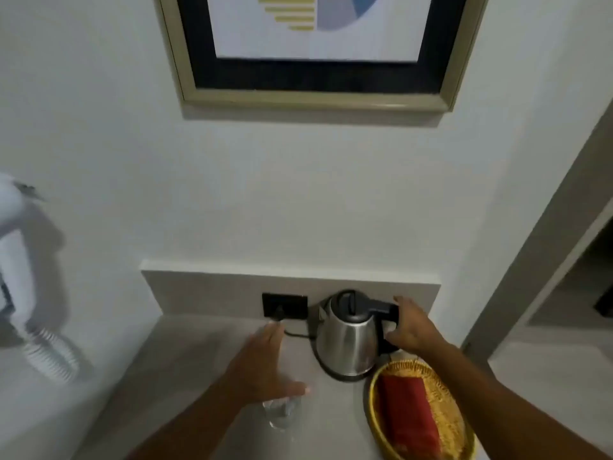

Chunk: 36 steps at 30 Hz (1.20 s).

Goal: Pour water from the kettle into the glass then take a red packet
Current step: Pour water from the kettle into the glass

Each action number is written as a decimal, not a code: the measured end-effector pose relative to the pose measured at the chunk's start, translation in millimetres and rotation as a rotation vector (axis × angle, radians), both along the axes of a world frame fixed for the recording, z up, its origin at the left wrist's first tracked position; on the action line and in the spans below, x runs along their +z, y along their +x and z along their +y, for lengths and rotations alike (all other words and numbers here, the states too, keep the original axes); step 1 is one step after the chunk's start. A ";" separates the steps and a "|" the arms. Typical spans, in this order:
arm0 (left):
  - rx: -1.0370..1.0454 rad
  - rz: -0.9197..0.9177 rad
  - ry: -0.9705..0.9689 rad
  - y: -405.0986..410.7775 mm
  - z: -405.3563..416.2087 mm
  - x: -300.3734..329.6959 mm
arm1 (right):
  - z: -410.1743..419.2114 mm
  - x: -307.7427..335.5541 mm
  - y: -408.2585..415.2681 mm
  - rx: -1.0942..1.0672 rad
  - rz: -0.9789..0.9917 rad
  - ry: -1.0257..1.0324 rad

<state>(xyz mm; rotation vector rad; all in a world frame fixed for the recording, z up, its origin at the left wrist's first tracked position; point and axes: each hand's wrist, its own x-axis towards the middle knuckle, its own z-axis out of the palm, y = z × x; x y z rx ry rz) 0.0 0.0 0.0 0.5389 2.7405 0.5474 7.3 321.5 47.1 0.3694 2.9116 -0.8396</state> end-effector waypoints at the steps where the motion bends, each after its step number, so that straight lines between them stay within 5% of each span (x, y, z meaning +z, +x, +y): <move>1: 0.021 -0.084 0.018 5.1 -4.4 -11.0 | 2.2 -5.6 -2.6 -0.034 0.022 -0.045; 5: 0.127 -0.259 0.168 21.1 -25.1 -62.0 | 0.9 -24.0 -12.2 -0.251 0.085 -0.218; 12: 0.376 -0.204 0.561 41.3 -16.5 -104.7 | -13.0 -28.8 -22.4 -0.334 0.146 -0.381; 15: 0.476 -0.219 0.622 48.5 -10.4 -116.2 | -30.4 -9.3 -19.1 -0.151 0.230 -0.254; 19: 0.525 -0.235 0.643 50.8 -8.1 -124.8 | -60.2 23.8 -13.6 0.296 0.374 0.214; 23: 0.485 -0.244 0.654 50.2 -12.1 -121.9 | -86.7 52.5 -2.0 0.555 0.554 0.376; 36: 0.420 -0.230 0.658 50.7 -18.6 -118.5 | -133.6 108.1 16.6 0.688 0.633 0.622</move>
